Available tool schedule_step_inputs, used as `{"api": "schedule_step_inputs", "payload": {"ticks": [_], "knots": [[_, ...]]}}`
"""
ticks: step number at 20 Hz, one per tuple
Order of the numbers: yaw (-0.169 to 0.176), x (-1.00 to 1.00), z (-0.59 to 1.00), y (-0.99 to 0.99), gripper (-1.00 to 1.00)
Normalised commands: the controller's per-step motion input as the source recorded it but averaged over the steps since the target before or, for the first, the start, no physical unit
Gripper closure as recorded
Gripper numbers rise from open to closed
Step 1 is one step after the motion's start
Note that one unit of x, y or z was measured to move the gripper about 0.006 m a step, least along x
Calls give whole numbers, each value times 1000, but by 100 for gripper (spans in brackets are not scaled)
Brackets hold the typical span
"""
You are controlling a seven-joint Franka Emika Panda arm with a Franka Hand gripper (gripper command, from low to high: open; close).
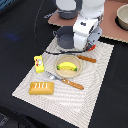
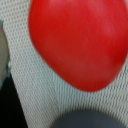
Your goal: Interact with the objects in diverse but meaningful ways.
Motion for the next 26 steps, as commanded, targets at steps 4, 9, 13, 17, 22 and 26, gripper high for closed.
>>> {"api": "schedule_step_inputs", "payload": {"ticks": [4,9,13,17,22,26], "knots": [[-90,553,-1,190,-100],[-35,318,-69,198,-100],[1,153,-202,171,100],[22,34,-251,164,100],[14,45,-169,131,100],[2,191,319,250,100]]}}
